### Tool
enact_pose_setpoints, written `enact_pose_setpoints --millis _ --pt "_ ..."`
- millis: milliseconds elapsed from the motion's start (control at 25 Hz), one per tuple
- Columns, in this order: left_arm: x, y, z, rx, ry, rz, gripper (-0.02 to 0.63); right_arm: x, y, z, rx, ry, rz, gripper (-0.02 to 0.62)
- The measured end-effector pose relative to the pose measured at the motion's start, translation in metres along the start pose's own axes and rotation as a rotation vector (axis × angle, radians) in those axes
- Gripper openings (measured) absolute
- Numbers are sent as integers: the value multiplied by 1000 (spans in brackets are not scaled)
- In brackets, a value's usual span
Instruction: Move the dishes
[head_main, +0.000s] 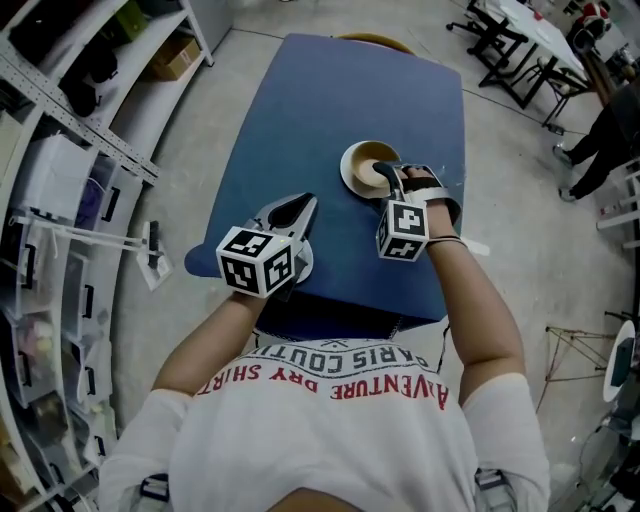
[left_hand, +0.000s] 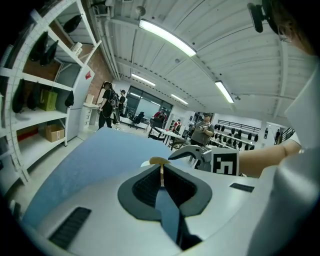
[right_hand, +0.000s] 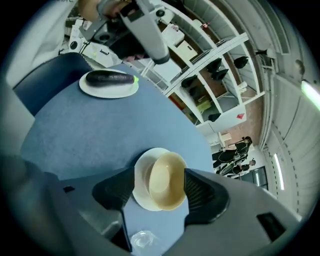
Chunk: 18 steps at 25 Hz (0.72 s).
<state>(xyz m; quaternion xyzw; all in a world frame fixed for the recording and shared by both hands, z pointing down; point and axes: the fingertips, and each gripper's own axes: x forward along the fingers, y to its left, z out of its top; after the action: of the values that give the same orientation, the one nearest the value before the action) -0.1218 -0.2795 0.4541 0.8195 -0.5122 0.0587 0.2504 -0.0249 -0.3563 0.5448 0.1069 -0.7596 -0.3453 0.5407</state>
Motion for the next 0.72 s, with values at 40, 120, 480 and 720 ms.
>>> enact_pose_setpoints --millis 40,120,480,720 --pt "-2 3 0 -5 -1 5 40 6 2 -2 -9 19 7 312" --pt "-7 9 -1 -20 -2 14 40 15 1 -3 -14 45 2 252" --pt "-4 19 -2 -30 -1 40 40 35 12 -8 -34 72 43 108" --pt "-3 21 -3 -19 7 47 40 37 15 -7 -19 67 47 56"
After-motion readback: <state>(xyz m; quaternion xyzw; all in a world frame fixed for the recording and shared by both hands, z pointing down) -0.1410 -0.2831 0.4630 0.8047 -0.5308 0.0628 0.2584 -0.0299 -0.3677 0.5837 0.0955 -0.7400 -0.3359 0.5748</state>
